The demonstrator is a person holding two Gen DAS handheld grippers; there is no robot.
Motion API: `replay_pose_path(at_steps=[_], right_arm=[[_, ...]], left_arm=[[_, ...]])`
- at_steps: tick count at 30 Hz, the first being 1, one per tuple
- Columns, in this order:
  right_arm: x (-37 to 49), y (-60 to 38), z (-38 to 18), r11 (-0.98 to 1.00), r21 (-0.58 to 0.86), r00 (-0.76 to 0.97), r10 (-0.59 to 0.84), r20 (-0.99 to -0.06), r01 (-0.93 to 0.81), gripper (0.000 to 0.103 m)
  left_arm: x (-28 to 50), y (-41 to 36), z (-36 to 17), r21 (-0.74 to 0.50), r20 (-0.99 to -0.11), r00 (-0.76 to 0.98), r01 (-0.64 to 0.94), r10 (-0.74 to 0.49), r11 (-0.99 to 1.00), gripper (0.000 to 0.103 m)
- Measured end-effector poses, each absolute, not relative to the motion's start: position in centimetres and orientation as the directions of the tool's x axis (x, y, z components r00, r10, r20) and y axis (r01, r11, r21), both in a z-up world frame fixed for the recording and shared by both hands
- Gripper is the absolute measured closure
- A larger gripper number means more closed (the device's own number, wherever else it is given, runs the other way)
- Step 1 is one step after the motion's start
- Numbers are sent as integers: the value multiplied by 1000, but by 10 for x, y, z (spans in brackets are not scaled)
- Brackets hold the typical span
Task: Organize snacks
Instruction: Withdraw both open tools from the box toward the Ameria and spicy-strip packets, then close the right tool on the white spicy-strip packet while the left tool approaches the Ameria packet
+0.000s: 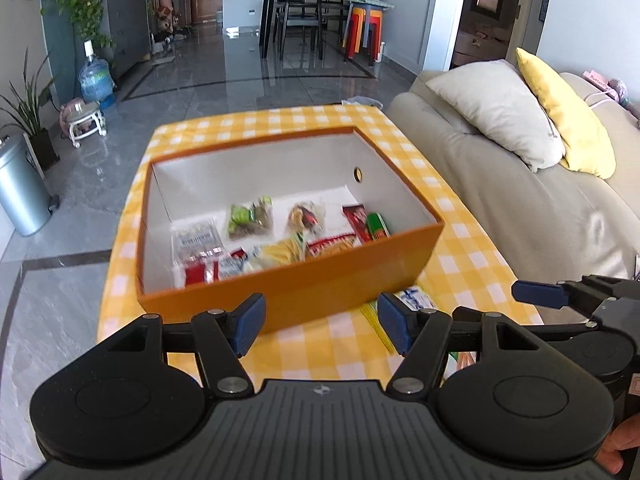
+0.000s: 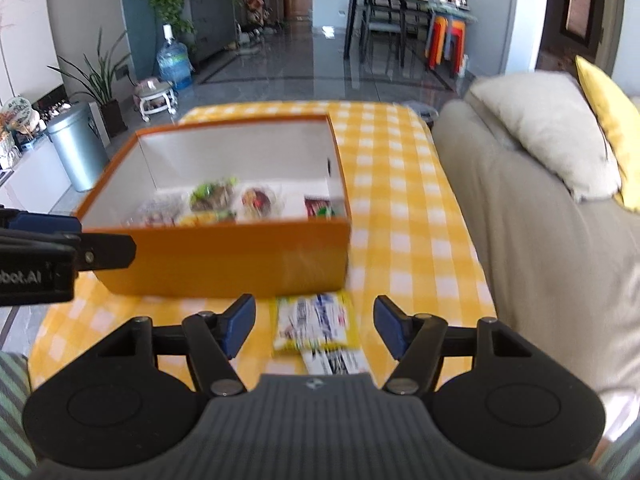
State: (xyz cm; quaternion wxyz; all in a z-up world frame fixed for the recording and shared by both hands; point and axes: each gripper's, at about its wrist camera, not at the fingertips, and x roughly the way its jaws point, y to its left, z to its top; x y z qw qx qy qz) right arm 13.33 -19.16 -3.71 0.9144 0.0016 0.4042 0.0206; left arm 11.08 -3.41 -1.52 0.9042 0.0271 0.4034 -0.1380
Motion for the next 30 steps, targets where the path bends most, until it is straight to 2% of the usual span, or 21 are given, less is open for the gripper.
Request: replay_pose_path(at_steps=[8, 14, 23, 30], right_arm=[[131, -203, -71, 998, 66, 620, 63, -782, -18, 40], [141, -216, -104, 999, 38, 572, 13, -820, 32, 40], [150, -220, -123, 996, 78, 533, 44, -845, 41, 41], [161, -214, -133, 995, 99, 534, 81, -841, 5, 48]], left_arm=[[105, -41, -41, -81, -752, 614, 275, -240, 958, 28], [108, -50, -55, -74, -763, 598, 298, -246, 952, 28], [117, -50, -80, -74, -799, 554, 299, -236, 951, 28], [127, -51, -89, -87, -812, 531, 301, -242, 950, 28]])
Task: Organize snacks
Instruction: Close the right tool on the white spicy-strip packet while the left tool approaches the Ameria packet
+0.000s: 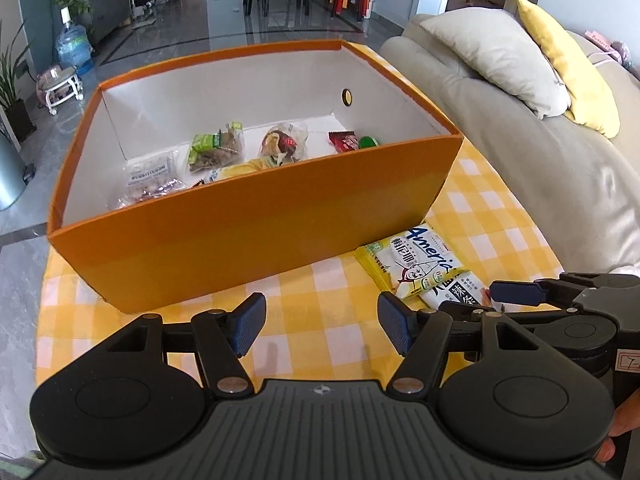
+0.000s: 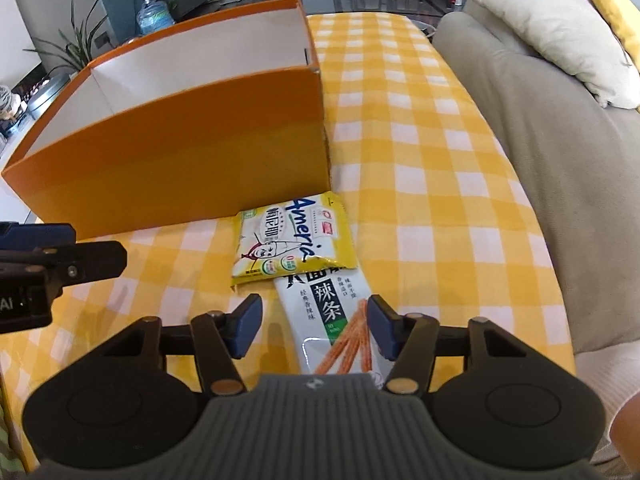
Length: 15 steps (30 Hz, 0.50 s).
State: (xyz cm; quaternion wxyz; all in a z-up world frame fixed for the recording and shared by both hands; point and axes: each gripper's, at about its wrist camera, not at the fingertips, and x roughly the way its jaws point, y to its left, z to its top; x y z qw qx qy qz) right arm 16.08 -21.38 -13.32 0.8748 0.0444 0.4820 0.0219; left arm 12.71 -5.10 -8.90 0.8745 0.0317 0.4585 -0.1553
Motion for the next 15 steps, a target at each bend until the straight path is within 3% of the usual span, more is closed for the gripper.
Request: replay_pose_path(at_steps=[8, 10, 12, 15], right_arm=[[168, -222, -140, 994, 112, 508, 90, -856, 13, 56], [168, -223, -140, 994, 107, 506, 90, -858, 4, 61], [168, -223, -141, 997, 71, 503, 67, -862, -12, 80], [169, -227, -140, 999, 29, 485, 40, -874, -30, 90]], left_arm=[[131, -64, -98, -114, -824, 493, 338, -278, 934, 28], [131, -67, -100, -116, -827, 484, 352, -286, 929, 28], [132, -70, -101, -114, -828, 478, 367, -292, 923, 28], [133, -78, -102, -115, -824, 473, 400, -312, 909, 28]])
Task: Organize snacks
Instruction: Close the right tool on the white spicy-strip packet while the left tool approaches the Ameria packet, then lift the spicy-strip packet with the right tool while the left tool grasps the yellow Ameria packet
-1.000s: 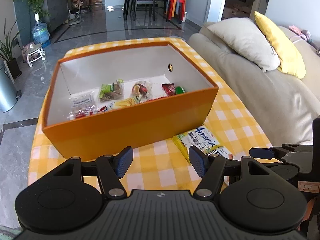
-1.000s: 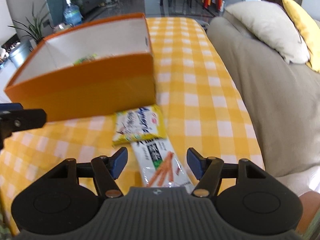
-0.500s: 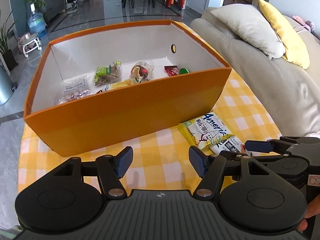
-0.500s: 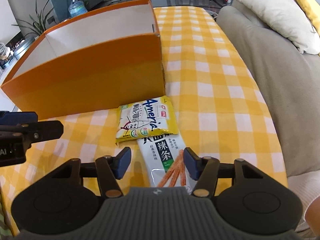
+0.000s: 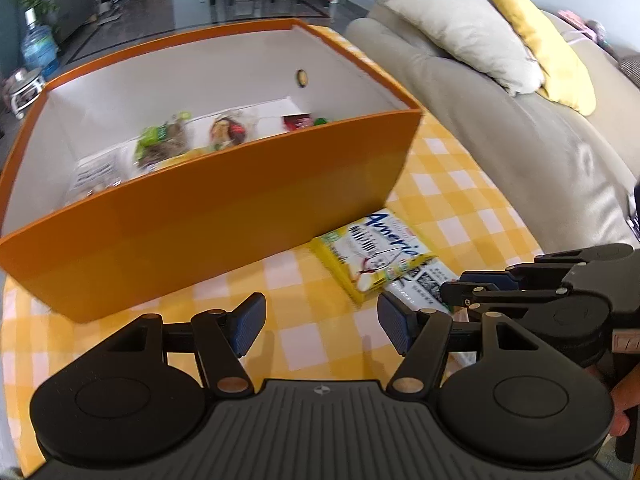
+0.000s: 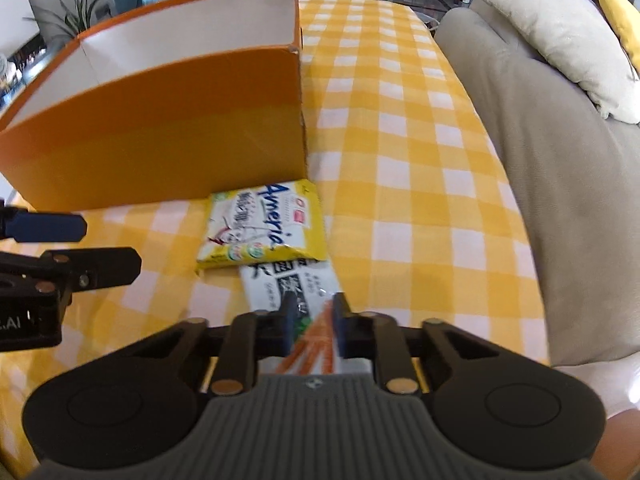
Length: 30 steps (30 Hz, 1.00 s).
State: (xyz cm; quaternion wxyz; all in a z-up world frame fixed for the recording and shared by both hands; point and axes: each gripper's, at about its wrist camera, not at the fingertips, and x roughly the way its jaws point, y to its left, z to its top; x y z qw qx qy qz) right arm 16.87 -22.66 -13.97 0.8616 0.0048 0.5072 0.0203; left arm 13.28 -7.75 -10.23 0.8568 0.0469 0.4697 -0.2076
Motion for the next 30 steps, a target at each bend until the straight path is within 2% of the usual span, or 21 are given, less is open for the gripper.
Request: replay_pose_path(at_steps=[6, 11, 14, 18, 20, 22, 25, 30], right_arm=[[170, -247, -133, 990, 124, 504, 77, -861, 60, 90], [170, -249, -133, 991, 97, 483, 40, -875, 93, 89], [171, -252, -138, 988, 99, 454, 35, -890, 118, 89], [171, -258, -140, 981, 122, 444, 44, -895, 150, 84], [172, -258, -139, 980, 125, 447, 44, -894, 153, 84], [173, -257, -140, 980, 124, 445, 43, -895, 155, 84], [173, -255, -141, 979, 137, 445, 55, -894, 154, 84], [172, -249, -138, 976, 177, 462, 100, -881, 127, 84]], left_arm=[[139, -99, -109, -106, -819, 456, 477, -349, 873, 28], [149, -116, -126, -75, -835, 432, 523, -340, 849, 28], [155, -122, -135, -69, -845, 422, 525, -330, 848, 40], [160, -126, -141, -70, -858, 401, 529, -321, 846, 70], [159, -123, -140, -96, -850, 400, 522, -342, 847, 78], [157, -120, -138, -110, -847, 399, 514, -351, 850, 93], [154, -112, -133, -129, -856, 387, 482, -342, 867, 100], [143, -96, -125, -131, -878, 361, 450, -314, 883, 102]])
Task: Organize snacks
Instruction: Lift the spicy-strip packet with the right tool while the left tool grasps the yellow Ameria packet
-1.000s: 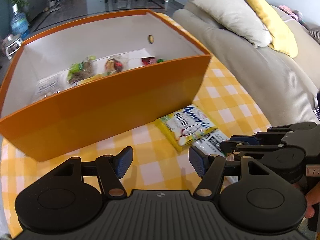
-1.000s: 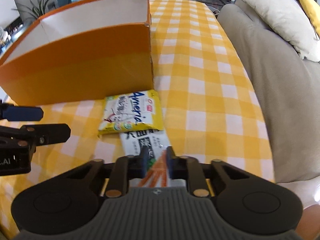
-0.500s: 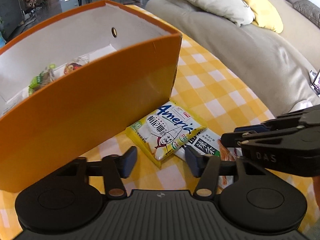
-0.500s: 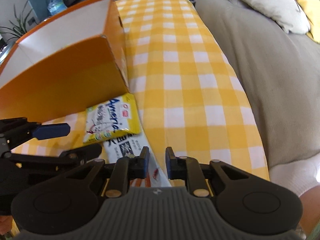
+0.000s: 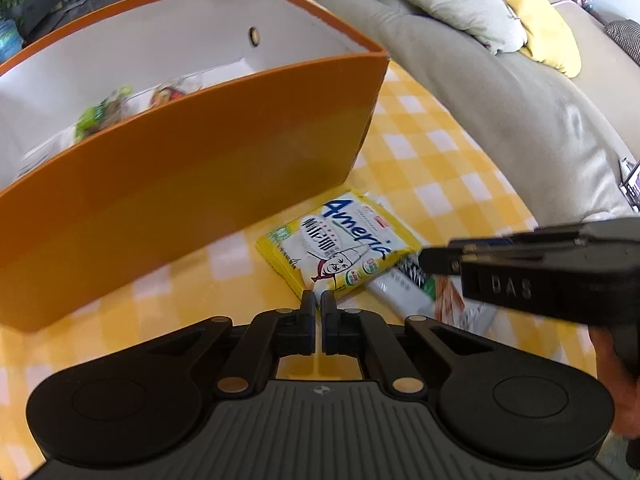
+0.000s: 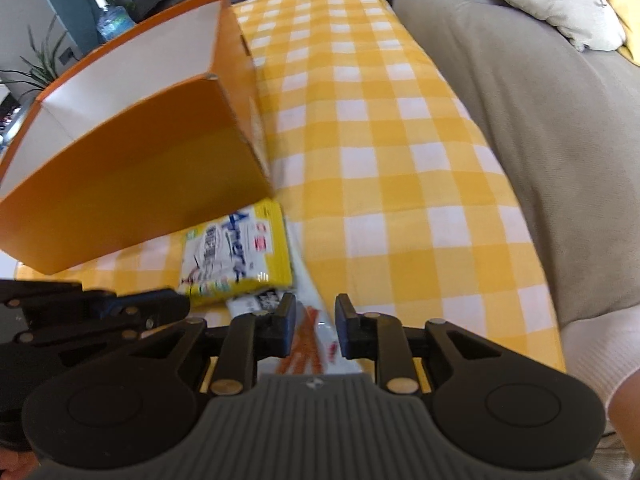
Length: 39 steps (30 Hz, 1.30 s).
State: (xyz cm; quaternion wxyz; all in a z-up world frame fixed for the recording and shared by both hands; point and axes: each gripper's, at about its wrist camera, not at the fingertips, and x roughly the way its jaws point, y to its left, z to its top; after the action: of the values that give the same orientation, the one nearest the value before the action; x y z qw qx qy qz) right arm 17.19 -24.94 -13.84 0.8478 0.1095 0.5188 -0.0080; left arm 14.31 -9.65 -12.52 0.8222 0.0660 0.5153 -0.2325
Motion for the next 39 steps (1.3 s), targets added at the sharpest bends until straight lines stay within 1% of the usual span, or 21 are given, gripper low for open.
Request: replay_pose_path(at_steps=[4, 8, 10, 11, 12, 13, 14, 15, 16, 18, 20, 22, 23, 26, 31, 37, 39], right_arm=[[170, -238, -135, 977, 199, 476, 138, -868, 81, 84], [168, -226, -134, 982, 186, 470, 148, -870, 35, 84], [166, -224, -134, 985, 172, 468, 140, -872, 26, 83], [164, -224, -133, 985, 171, 469, 140, -872, 24, 82], [163, -225, -133, 985, 173, 469, 142, -872, 25, 80], [162, -226, -132, 984, 176, 469, 143, -872, 27, 79], [162, -227, -131, 984, 177, 470, 143, -871, 29, 76], [161, -228, -130, 984, 175, 474, 139, -869, 32, 75], [161, -230, -129, 985, 171, 478, 132, -869, 38, 74], [161, -233, -128, 985, 165, 479, 119, -870, 55, 70], [161, -236, -129, 983, 172, 477, 118, -871, 70, 68], [160, -237, -130, 982, 171, 474, 115, -873, 76, 64], [160, -237, -131, 983, 166, 474, 111, -873, 76, 64], [158, -236, -134, 987, 152, 465, 108, -879, 59, 59], [160, -237, -141, 985, 159, 446, 115, -888, 62, 58], [163, -237, -144, 986, 157, 432, 117, -894, 59, 57], [165, -236, -145, 986, 154, 425, 115, -898, 58, 57]], left_arm=[[132, -82, -121, -146, -899, 327, 405, -292, 903, 102], [124, -72, -124, -220, -914, 254, 346, -317, 912, 102], [119, -73, -126, -227, -913, 244, 362, -327, 904, 94], [117, -74, -125, -216, -910, 256, 378, -325, 900, 90], [115, -76, -124, -197, -907, 274, 400, -321, 895, 79], [114, -78, -120, -173, -901, 296, 423, -316, 889, 65], [114, -80, -116, -145, -894, 324, 446, -309, 884, 59], [113, -83, -113, -122, -884, 348, 472, -311, 873, 46], [113, -86, -108, -91, -872, 373, 510, -316, 855, 36], [115, -92, -103, -38, -855, 402, 581, -328, 813, 28], [119, -97, -103, 0, -843, 415, 636, -342, 772, 26], [124, -100, -105, 11, -837, 410, 675, -362, 738, 20], [127, -102, -108, 26, -838, 409, 691, -361, 722, 19], [132, -110, -116, 66, -846, 395, 744, -358, 665, 19], [141, -118, -132, 101, -868, 358, 806, -344, 584, 19], [160, -118, -138, 78, -879, 323, 823, -351, 562, 17], [165, -120, -142, 61, -889, 296, 833, -350, 550, 18]])
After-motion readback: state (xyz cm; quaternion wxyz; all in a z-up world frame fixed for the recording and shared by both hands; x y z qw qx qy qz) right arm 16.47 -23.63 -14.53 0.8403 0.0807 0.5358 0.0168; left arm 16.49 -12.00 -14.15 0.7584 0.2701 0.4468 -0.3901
